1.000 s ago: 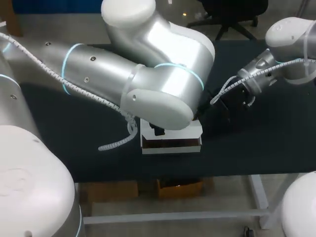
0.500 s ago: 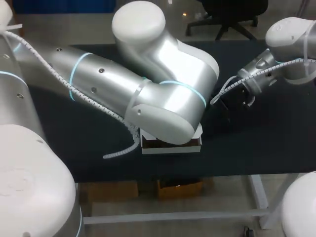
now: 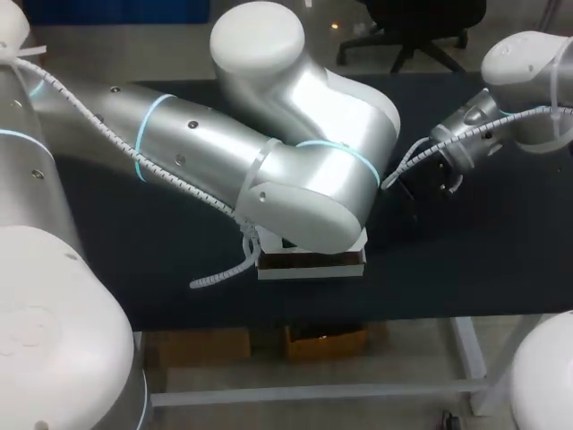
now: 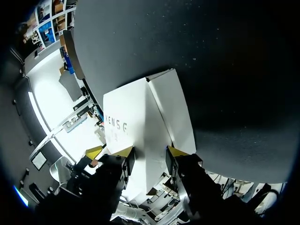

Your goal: Assemble the packaging by folding the flat box into shape, placing the metal phone stand inside, and closing the box properly

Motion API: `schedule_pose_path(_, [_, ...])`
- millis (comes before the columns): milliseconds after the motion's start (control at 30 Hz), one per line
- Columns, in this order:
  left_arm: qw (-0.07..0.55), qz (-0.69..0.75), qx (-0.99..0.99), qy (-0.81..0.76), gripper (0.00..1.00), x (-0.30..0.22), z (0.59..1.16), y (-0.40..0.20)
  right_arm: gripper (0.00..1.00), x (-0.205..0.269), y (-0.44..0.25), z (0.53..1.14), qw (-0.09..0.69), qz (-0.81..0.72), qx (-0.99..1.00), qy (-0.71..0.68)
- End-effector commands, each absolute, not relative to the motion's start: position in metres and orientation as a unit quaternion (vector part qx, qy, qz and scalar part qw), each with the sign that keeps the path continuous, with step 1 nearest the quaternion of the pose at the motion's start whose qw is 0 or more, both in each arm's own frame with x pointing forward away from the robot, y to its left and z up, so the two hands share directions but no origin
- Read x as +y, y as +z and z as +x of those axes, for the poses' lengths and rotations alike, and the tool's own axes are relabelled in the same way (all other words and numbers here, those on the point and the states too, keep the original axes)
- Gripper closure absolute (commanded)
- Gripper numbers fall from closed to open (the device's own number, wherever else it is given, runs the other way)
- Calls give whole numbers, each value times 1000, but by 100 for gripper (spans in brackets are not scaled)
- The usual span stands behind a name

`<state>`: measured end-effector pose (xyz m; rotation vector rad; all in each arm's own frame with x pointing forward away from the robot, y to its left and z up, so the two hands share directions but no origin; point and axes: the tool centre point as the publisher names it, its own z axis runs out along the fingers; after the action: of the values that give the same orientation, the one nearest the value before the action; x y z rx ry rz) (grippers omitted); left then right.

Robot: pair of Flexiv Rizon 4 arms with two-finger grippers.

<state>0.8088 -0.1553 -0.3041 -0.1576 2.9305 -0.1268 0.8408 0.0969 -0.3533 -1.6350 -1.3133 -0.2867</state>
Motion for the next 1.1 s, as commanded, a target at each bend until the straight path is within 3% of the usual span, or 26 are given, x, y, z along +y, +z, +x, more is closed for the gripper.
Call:
schedule_pose_path(33, [98,-51,993,-39,33,-159,812,-307,60,97,-353,841,491,-673,-541,-118])
schedule_pose_path(1100, [125,-47,991,-28,27,-159,812,-319,60,97,-353,841,491,-673,-541,-118])
